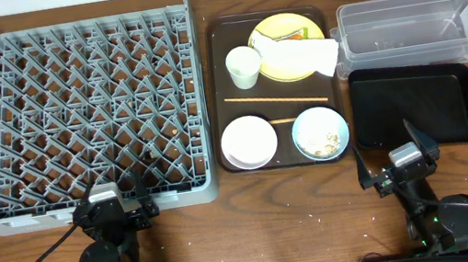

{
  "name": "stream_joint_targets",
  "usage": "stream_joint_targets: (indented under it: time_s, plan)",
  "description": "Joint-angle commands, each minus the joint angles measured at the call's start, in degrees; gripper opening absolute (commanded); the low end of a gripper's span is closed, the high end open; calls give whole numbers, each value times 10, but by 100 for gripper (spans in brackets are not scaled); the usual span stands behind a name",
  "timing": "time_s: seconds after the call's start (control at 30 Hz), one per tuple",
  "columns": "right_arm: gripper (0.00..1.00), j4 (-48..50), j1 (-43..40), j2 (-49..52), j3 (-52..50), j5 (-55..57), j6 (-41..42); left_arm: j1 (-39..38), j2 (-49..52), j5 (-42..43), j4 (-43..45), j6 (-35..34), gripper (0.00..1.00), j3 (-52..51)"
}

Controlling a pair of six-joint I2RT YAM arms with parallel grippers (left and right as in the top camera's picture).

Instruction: Sort waste into correct bins and load items into the dishwasher

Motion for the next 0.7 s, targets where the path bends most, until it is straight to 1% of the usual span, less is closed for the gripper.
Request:
stream_joint_targets:
  time_s: [0.0, 0.6, 0.67]
  plan:
    - [99, -2, 3, -4, -2, -4, 5, 2, -3, -7, -6, 8, 89, -14]
    - [99, -2, 3, -4, -2, -4, 5, 1, -3, -7, -6, 8, 89, -14]
    - [99, 5, 3, -4, -2, 14, -28, 2, -3, -7, -6, 8, 89, -14]
